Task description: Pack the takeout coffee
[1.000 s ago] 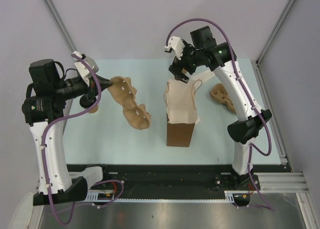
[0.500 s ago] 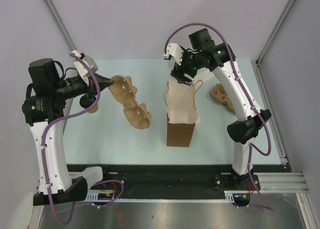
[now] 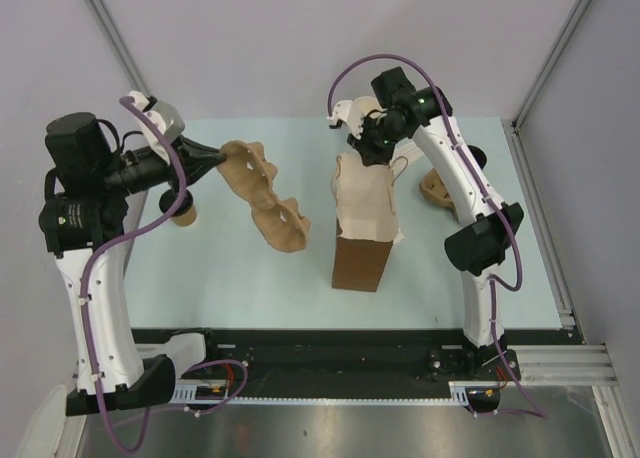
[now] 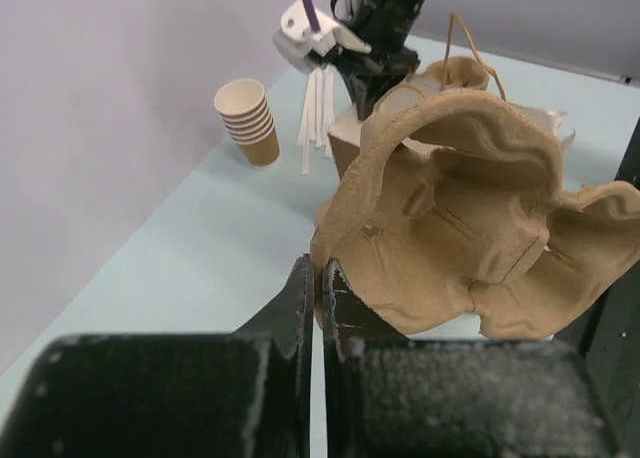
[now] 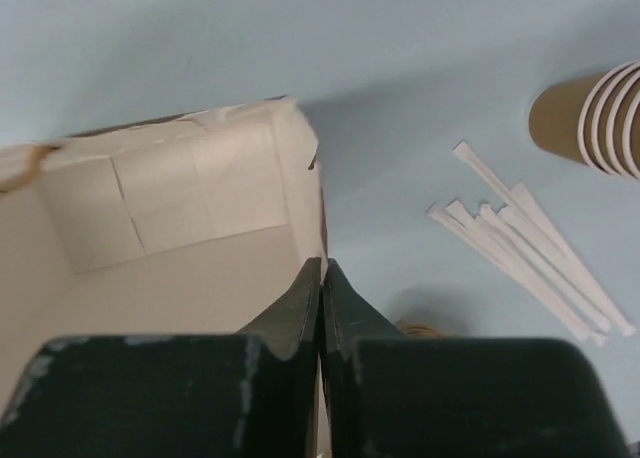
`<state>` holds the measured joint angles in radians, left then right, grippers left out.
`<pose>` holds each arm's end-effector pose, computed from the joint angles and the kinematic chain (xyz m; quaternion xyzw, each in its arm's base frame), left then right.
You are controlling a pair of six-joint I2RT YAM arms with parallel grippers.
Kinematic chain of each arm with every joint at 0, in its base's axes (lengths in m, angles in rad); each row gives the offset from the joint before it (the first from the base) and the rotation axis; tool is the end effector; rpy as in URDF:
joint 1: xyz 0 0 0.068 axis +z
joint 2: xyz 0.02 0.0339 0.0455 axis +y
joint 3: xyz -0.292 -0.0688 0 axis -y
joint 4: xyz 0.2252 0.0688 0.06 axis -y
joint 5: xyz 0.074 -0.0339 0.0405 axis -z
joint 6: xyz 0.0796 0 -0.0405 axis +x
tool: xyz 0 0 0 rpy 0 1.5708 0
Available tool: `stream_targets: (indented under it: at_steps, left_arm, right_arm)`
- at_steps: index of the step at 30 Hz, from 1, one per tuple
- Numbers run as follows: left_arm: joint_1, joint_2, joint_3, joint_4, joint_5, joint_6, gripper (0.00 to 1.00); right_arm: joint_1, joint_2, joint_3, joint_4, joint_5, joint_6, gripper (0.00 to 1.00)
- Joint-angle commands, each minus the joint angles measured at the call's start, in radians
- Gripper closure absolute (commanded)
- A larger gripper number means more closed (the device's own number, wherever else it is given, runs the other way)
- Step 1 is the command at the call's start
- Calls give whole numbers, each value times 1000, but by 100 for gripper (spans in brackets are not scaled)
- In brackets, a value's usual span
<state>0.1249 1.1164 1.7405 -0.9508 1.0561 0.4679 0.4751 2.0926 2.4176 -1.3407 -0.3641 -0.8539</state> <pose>0.1542 -0.0505 0.5198 0.4091 0.6416 -0.2446 0.6010 0.3765 0.2256 0.3693 -0.6223 0.7140 0.1203 0.2974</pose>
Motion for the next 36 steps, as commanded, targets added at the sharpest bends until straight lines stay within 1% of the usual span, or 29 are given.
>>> stream_targets:
  at_steps: [1, 4, 6, 7, 9, 11, 14, 15, 16, 18, 20, 22, 23, 26, 30, 31, 32, 34, 35, 36]
  left_arm:
    - [7, -21, 99, 144, 62, -181, 100]
    - [7, -18, 149, 253, 68, -308, 100]
    - [4, -10, 177, 311, 41, -392, 100]
    - [4, -3, 204, 348, 35, -408, 100]
    - [-17, 8, 256, 356, -4, -419, 100]
    - [-39, 31, 289, 339, -66, -410, 100]
    - [-103, 66, 350, 276, -140, -353, 100]
    - [-123, 71, 367, 268, -187, -333, 100]
    - [-154, 79, 372, 264, -205, -327, 100]
    - [-178, 94, 378, 268, -258, -324, 100]
    - [-197, 105, 383, 274, -291, -319, 100]
    - [-238, 115, 381, 271, -335, -308, 100]
    - [-279, 118, 378, 267, -352, -299, 100]
    - [-349, 122, 349, 271, -438, -290, 100]
    - [-510, 125, 275, 322, -576, -262, 100]
    - [-540, 134, 269, 325, -652, -247, 100]
    - [-598, 137, 251, 328, -680, -211, 100]
    - [-652, 138, 219, 349, -754, -164, 100]
    - [-691, 138, 182, 359, -812, -125, 100]
    - [-706, 138, 165, 366, -841, -105, 100]
  right_arm:
    - [13, -38, 48, 5, -27, 137, 100]
    - [28, -81, 34, 34, -24, 229, 100]
    - [46, -107, 17, 55, -3, 269, 100]
    - [54, -114, 14, 54, 17, 294, 100]
    - [79, -123, 11, 48, 40, 314, 100]
    - [95, -126, 9, 43, 65, 343, 100]
    - [120, -125, 15, 44, 106, 387, 100]
    - [126, -121, 21, 43, 117, 400, 100]
    - [138, -109, 41, 43, 148, 412, 100]
    - [148, -98, 55, 25, 168, 450, 100]
    - [167, -115, 13, 46, 218, 455, 100]
    - [169, -123, 2, 58, 247, 475, 100]
    - [174, -126, -2, 60, 258, 480, 100]
    - [172, -131, -11, 72, 287, 501, 100]
    - [174, -123, -25, 78, 298, 509, 100]
    - [172, -123, -26, 80, 298, 513, 100]
    - [169, -123, -26, 80, 297, 515, 100]
    - [166, -121, -28, 84, 297, 516, 100]
    - [166, -123, -26, 83, 295, 516, 100]
    - [160, -124, -28, 84, 294, 515, 100]
